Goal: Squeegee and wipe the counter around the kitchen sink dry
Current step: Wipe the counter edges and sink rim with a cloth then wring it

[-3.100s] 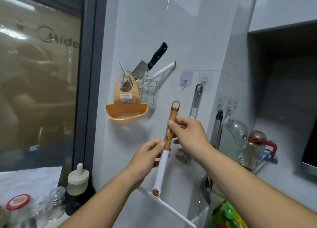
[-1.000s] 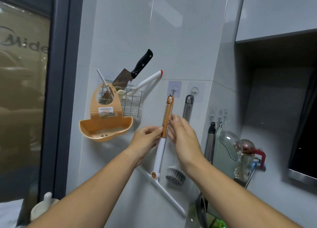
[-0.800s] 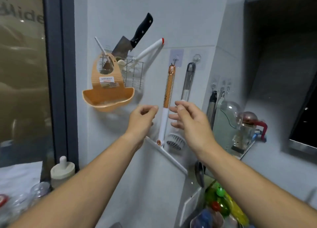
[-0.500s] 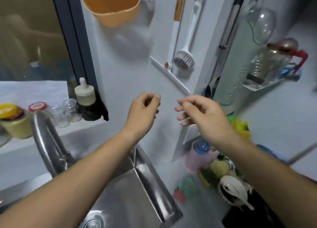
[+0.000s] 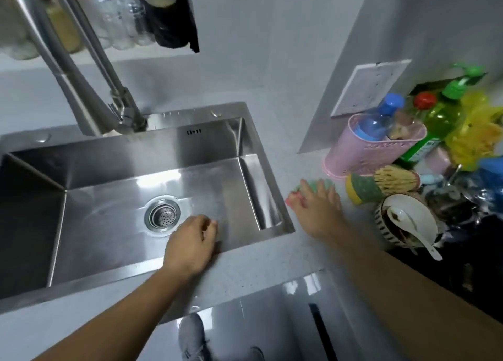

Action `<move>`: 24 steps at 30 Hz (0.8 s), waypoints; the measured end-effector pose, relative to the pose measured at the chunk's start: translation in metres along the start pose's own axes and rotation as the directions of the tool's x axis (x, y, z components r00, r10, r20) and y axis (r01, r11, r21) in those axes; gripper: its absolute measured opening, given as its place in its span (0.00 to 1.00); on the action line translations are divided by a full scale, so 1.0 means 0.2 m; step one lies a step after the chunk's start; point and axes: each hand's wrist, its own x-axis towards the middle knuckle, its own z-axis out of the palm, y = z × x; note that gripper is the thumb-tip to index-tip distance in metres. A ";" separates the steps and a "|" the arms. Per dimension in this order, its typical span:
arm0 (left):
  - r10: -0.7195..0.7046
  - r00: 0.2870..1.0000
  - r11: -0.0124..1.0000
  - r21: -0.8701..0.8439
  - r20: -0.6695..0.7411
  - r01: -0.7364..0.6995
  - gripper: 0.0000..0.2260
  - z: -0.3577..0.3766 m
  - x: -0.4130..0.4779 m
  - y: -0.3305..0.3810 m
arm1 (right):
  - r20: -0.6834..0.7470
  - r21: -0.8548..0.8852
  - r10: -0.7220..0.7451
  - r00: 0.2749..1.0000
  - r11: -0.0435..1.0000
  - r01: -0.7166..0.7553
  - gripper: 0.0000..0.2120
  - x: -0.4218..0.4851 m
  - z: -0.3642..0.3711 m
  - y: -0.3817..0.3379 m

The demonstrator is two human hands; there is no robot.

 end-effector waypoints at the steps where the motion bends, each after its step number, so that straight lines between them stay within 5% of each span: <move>1: -0.017 0.999 0.999 0.045 -0.032 0.018 0.16 0.03 -0.02 -0.04 | -0.008 -0.036 0.012 1.000 0.999 -0.013 0.30 0.04 0.03 0.01; 6: 0.008 0.989 0.991 0.135 -0.144 0.011 0.17 0.10 -0.07 -0.11 | -0.018 -0.201 -0.242 0.970 0.951 0.234 0.31 0.23 0.11 0.05; 13: 0.001 0.991 0.992 0.127 -0.132 0.016 0.14 0.12 -0.07 -0.10 | 0.173 -0.302 -0.626 0.760 0.701 0.646 0.29 -0.02 0.09 0.24; 18: -0.030 0.989 0.998 0.054 -0.148 0.038 0.15 0.11 -0.07 -0.10 | 0.141 -0.299 -0.528 0.837 0.784 0.545 0.31 -0.13 0.17 0.18; 24: -0.141 0.965 0.989 -0.072 -0.222 0.128 0.17 0.11 -0.04 -0.10 | 0.038 -0.244 -0.493 0.869 0.839 0.487 0.32 0.24 0.16 -0.14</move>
